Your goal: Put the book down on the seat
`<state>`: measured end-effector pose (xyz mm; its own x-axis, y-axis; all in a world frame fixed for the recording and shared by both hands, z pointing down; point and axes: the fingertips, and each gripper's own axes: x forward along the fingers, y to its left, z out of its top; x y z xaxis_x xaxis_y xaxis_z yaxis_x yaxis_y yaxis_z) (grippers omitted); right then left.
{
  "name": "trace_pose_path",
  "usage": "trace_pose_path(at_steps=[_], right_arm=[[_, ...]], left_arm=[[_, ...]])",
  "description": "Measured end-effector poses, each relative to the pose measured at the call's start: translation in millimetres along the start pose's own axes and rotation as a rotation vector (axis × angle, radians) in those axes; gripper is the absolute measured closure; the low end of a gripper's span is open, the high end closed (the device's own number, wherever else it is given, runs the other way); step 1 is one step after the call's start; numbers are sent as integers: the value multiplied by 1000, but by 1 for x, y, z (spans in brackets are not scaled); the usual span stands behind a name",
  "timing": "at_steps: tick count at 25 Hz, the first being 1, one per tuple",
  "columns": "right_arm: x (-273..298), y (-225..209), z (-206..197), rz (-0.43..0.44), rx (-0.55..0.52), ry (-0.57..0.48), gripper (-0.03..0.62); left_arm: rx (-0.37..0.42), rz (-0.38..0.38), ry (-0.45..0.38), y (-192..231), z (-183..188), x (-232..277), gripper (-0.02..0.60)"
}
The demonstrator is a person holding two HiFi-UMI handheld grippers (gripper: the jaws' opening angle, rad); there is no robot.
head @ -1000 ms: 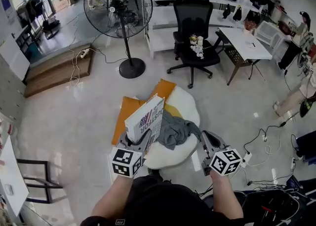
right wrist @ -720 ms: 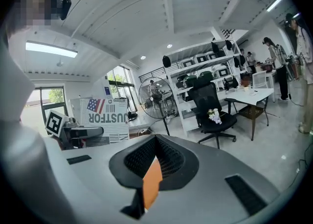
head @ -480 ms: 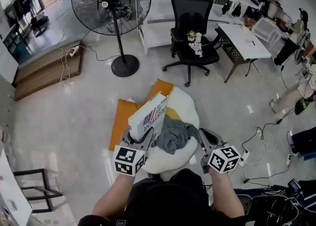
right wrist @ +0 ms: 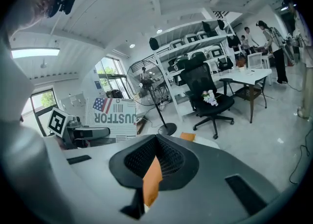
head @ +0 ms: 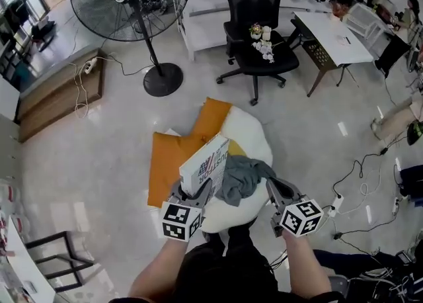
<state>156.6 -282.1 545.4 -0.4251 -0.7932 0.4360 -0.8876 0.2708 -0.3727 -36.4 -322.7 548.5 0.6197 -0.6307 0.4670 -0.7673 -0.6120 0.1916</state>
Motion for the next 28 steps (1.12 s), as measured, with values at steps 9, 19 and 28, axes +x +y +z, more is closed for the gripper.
trace_pose_path(at_steps=[9, 19, 28], right_arm=[[93, -86, -108, -22, 101, 65, 580], [184, -156, -232, -54, 153, 106, 580], [233, -188, -309, -43, 142, 186, 580]], left_arm=[[-51, -16, 68, 35, -88, 136, 425], [-177, -69, 134, 55, -226, 265, 425], [-344, -132, 125, 85, -268, 385, 425]])
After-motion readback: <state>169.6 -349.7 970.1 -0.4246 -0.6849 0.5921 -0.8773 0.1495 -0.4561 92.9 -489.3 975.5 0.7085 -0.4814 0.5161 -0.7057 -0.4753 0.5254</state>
